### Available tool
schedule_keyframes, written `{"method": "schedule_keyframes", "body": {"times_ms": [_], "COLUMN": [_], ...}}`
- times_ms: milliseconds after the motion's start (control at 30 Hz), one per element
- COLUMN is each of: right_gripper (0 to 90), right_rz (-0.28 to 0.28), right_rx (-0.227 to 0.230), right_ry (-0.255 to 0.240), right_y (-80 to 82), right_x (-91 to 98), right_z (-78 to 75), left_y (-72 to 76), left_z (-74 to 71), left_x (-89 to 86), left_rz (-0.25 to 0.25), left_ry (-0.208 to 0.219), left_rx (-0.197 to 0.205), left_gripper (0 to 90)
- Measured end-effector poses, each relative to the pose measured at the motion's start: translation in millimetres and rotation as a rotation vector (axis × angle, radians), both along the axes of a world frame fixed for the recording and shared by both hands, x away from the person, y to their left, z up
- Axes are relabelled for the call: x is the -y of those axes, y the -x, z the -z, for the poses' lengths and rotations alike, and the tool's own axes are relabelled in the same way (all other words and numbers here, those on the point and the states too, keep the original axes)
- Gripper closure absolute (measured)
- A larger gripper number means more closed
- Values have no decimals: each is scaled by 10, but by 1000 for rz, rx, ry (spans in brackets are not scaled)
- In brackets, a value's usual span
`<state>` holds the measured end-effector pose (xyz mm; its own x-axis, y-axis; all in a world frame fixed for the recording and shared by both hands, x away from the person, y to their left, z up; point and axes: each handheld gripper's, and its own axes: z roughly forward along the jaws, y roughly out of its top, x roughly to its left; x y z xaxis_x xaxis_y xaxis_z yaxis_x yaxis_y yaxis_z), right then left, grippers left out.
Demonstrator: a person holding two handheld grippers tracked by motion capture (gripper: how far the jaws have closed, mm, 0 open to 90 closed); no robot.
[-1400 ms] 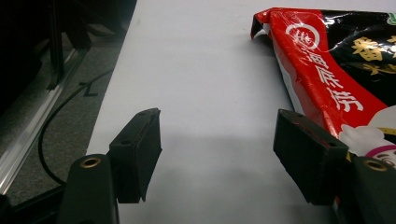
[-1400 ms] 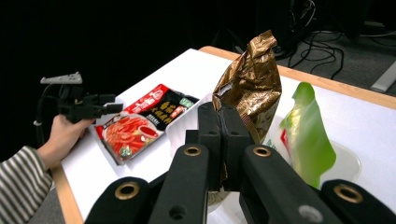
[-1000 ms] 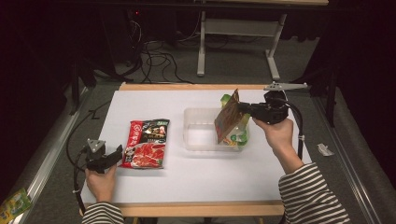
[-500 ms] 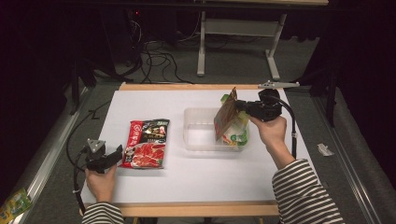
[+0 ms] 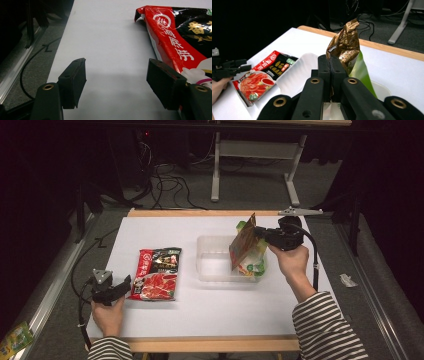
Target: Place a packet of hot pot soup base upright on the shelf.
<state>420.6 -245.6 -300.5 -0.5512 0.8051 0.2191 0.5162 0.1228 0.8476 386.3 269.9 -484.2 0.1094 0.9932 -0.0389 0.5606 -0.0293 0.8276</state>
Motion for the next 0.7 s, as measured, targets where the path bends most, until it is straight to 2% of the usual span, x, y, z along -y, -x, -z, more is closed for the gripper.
{"method": "schedule_keyframes", "body": {"times_ms": [233, 467, 700], "right_gripper": [900, 900, 900], "right_rz": [-24, -57, -34], "right_rx": [4, -13, -27], "right_ry": [5, 54, 58], "right_y": [1, -45, -121], "right_x": [-140, -329, -341], "right_z": [14, 106, 170], "left_y": [4, 10, 11], "left_z": [-1, -3, -3], "left_x": [-5, -11, -15], "left_rz": [1, -3, -2], "left_ry": [1, 12, 16], "left_rx": [1, 8, 9], "left_gripper": [325, 325, 325]}}
